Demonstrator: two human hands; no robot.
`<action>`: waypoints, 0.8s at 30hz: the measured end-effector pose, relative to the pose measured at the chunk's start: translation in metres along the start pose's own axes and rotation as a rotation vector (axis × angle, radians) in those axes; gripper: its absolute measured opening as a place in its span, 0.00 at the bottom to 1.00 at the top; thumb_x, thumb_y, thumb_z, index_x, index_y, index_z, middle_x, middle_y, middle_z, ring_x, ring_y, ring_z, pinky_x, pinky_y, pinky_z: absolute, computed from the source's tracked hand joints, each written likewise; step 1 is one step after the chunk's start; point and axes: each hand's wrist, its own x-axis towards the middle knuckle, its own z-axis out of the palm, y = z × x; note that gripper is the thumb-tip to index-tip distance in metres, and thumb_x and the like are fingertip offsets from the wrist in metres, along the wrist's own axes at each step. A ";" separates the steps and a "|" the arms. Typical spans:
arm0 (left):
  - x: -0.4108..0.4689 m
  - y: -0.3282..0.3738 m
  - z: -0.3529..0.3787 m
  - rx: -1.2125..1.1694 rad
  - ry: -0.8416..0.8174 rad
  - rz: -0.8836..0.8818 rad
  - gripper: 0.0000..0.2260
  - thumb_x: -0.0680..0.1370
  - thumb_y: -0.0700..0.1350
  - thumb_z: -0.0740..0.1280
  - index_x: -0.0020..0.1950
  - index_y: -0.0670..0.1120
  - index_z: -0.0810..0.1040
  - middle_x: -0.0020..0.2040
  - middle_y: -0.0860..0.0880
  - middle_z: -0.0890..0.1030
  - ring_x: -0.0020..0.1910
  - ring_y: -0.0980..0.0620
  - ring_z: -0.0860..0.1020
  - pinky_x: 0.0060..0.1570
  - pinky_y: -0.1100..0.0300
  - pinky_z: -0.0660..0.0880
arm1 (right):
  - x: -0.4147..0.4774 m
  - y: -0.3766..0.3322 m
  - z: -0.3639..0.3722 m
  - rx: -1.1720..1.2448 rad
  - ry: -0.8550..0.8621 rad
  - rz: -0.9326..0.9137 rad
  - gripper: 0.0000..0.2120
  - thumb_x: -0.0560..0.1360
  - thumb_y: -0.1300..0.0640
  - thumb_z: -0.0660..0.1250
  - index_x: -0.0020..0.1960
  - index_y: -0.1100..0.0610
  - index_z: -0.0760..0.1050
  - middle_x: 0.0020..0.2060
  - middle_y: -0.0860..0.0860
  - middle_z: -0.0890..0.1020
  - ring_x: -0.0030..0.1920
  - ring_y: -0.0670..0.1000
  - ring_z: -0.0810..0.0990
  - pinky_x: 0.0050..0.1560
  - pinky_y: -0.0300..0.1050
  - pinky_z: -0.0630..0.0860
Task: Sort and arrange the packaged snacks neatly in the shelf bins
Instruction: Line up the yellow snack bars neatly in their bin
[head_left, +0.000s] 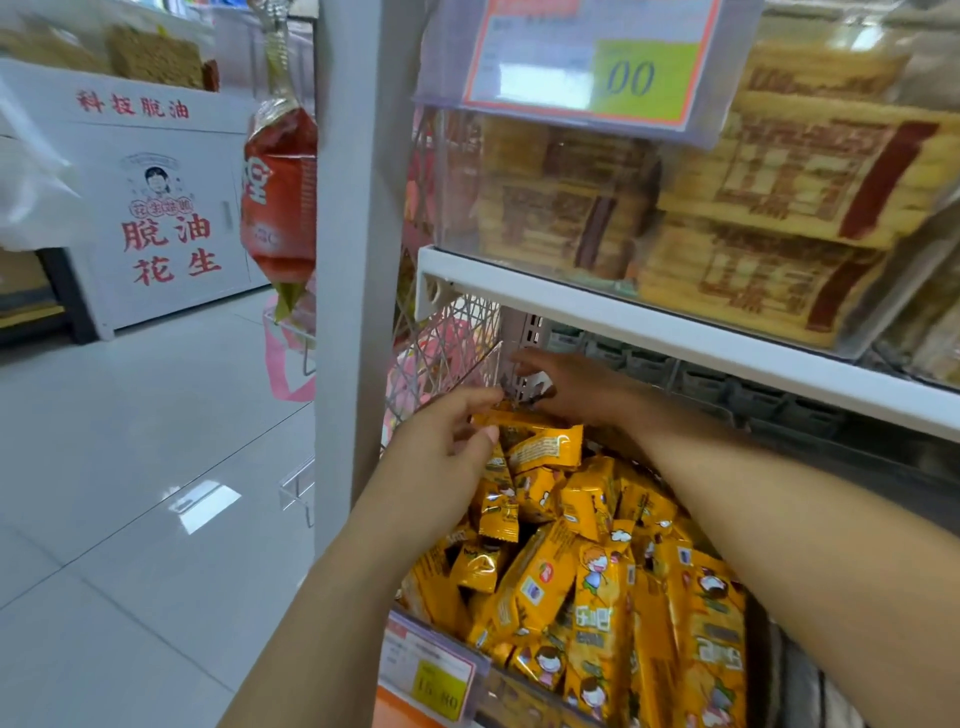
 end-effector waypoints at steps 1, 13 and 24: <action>0.001 0.000 0.000 0.000 -0.001 0.005 0.14 0.80 0.44 0.63 0.63 0.59 0.74 0.49 0.68 0.73 0.52 0.68 0.73 0.43 0.80 0.68 | 0.004 -0.001 0.000 -0.003 -0.010 -0.018 0.34 0.74 0.61 0.69 0.75 0.51 0.58 0.69 0.53 0.71 0.66 0.54 0.72 0.57 0.37 0.67; 0.000 -0.002 0.000 0.002 -0.019 0.005 0.13 0.80 0.44 0.63 0.59 0.62 0.73 0.49 0.68 0.73 0.52 0.69 0.73 0.42 0.83 0.67 | 0.020 0.007 0.005 -0.171 0.022 -0.132 0.17 0.75 0.64 0.65 0.64 0.55 0.75 0.60 0.55 0.79 0.60 0.55 0.76 0.55 0.41 0.69; -0.005 -0.001 -0.001 0.043 -0.030 0.005 0.13 0.80 0.45 0.62 0.60 0.62 0.73 0.47 0.71 0.70 0.47 0.70 0.73 0.39 0.81 0.67 | 0.022 0.014 0.014 -0.179 0.174 -0.179 0.11 0.73 0.61 0.69 0.56 0.57 0.80 0.52 0.54 0.83 0.53 0.52 0.80 0.53 0.39 0.70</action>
